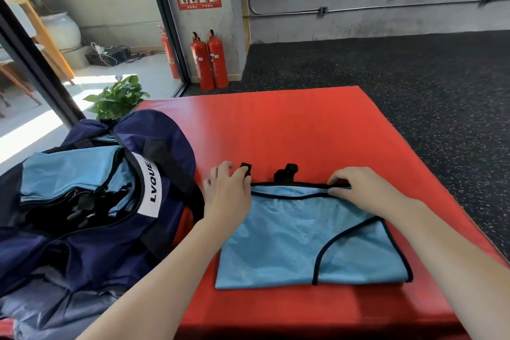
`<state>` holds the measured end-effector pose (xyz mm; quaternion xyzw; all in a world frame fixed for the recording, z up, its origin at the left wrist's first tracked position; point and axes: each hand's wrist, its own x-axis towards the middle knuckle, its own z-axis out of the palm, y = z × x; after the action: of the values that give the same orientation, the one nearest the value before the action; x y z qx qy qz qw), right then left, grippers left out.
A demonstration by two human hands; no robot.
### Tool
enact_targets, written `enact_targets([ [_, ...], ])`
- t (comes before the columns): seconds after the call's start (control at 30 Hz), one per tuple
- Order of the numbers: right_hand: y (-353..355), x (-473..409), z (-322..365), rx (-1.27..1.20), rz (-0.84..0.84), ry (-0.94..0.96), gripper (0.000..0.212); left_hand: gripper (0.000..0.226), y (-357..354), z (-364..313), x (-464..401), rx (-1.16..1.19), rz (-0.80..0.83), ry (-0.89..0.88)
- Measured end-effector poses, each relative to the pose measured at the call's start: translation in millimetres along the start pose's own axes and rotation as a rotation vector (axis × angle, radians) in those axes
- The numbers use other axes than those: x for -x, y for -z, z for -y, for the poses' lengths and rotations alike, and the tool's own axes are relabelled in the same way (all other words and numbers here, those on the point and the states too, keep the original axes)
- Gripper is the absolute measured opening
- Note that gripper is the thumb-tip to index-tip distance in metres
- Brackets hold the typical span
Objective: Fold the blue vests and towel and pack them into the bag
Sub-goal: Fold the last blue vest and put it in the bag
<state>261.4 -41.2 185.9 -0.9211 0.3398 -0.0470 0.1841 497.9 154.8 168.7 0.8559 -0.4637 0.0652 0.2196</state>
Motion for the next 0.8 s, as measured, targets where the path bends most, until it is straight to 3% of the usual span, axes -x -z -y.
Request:
enact_targets([
  [0.07, 2, 2, -8, -0.013, -0.01, -0.02, 0.009, 0.019, 5, -8, 8, 0.005, -0.101, -0.078],
  [0.27, 6, 11, -18, -0.017, -0.04, -0.053, 0.012, 0.032, 7, -34, 23, -0.029, 0.186, 0.046],
  [0.4, 13, 21, -23, -0.026, 0.021, -0.096, 0.006, 0.05, -10, -47, 8, -0.042, 0.207, -0.026],
  [0.6, 21, 56, -9, -0.063, 0.206, -0.087, 0.017, 0.07, -47, -91, -11, -0.014, 0.358, -0.086],
  [0.8, 11, 92, -4, -0.063, 0.288, -0.021, 0.029, 0.072, -59, -142, 2, 0.016, 0.444, -0.222],
])
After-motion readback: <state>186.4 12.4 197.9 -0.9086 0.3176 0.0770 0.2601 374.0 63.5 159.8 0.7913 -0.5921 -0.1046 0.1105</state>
